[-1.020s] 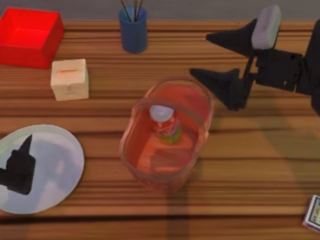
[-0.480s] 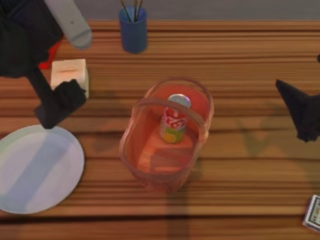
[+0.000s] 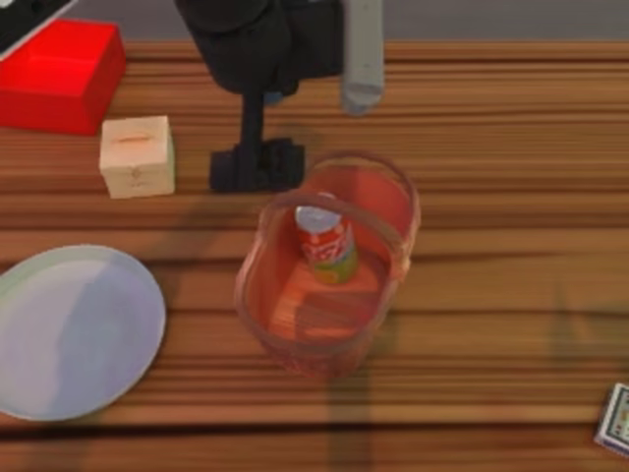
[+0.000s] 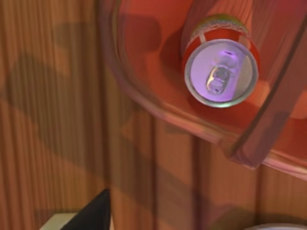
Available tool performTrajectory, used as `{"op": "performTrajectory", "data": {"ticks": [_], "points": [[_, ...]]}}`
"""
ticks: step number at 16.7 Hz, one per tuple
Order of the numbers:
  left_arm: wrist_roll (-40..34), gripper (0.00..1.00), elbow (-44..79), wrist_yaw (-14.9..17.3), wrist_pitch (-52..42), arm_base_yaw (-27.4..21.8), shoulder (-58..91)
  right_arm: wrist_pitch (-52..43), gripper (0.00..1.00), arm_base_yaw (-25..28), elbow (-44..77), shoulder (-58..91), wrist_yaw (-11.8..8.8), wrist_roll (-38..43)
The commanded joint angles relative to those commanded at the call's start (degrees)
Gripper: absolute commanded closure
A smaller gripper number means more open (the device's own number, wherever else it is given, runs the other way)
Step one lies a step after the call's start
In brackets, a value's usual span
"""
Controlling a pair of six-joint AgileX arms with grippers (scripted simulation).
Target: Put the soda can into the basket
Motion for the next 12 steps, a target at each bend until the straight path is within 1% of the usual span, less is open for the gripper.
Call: {"op": "performTrajectory", "data": {"ticks": [2,3,4,6,8,12], "points": [[3.64,0.00,6.45,-0.43,-4.90,-1.83,7.77,-3.18,0.00,-0.97,-2.73,-7.66,3.37,0.10],[5.17,0.00,9.06,-0.64,-7.01,-2.59,11.04,-4.46,0.00,-1.36,-3.76,-10.66,4.73,0.17],[6.48,0.00,11.24,-0.83,-8.84,-3.22,13.84,-5.54,0.00,-1.70,-4.61,-13.17,5.88,0.25],[8.23,0.00,14.09,-1.11,-11.38,-4.06,17.58,-7.05,0.00,-2.19,-5.73,-16.56,7.49,0.40],[8.86,0.00,15.09,-1.22,-12.31,-4.36,18.91,-7.54,0.00,-2.36,-6.08,-17.68,8.02,0.47],[8.79,0.00,14.95,-1.16,-12.18,-4.06,18.89,-7.54,0.00,-2.36,-6.08,-17.68,8.02,0.47]]}}
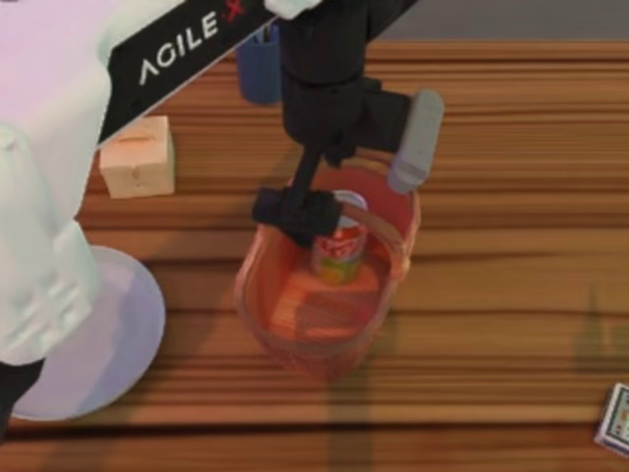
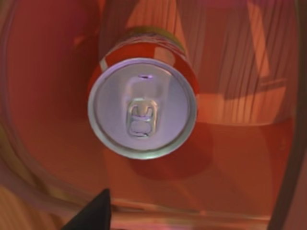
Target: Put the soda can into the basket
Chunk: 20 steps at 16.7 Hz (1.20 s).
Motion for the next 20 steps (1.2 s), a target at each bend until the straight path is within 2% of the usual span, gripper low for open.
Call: {"op": "performTrajectory", "data": {"ticks": [11,20], "points": [[0.09,0.00,-6.51,-0.06,5.30,-0.25,-1.21,0.00,0.00,0.00,0.00,0.00,0.00,0.00],[0.09,0.68,-6.51,-0.06,5.30,-0.25,-1.21,0.00,0.00,0.00,0.00,0.00,0.00,0.00]]}}
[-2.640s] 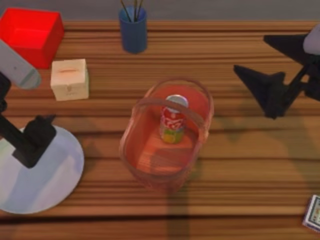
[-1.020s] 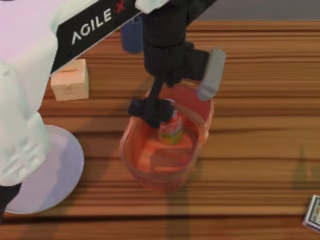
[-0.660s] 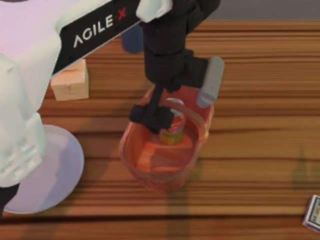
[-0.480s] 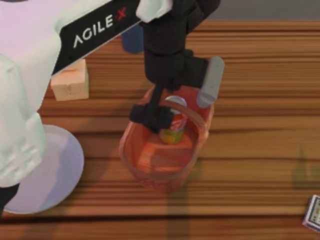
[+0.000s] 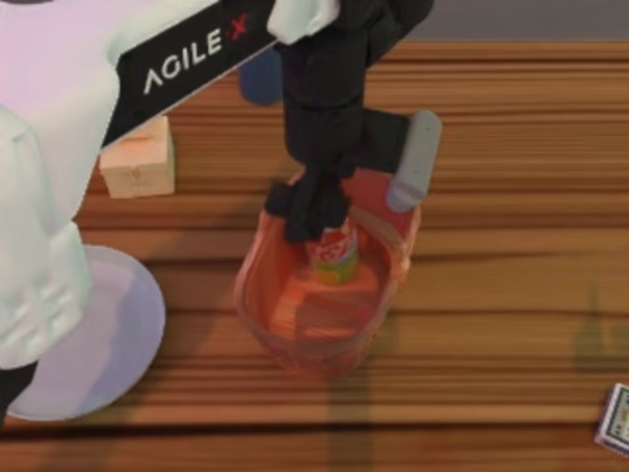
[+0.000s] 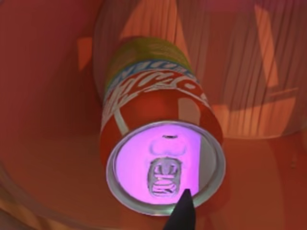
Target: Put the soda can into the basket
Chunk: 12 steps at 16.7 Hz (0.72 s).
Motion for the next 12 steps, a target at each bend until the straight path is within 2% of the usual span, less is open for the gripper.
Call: {"op": "performTrajectory", "data": {"ticks": [4,12], "points": [[0.00,0.98,0.00,0.00,0.00,0.00,0.00,0.00,0.00,0.00,0.00,0.00,0.00,0.00],[0.00,1.00,0.00,0.00,0.00,0.00,0.00,0.00,0.00,0.00,0.00,0.00,0.00,0.00]]}}
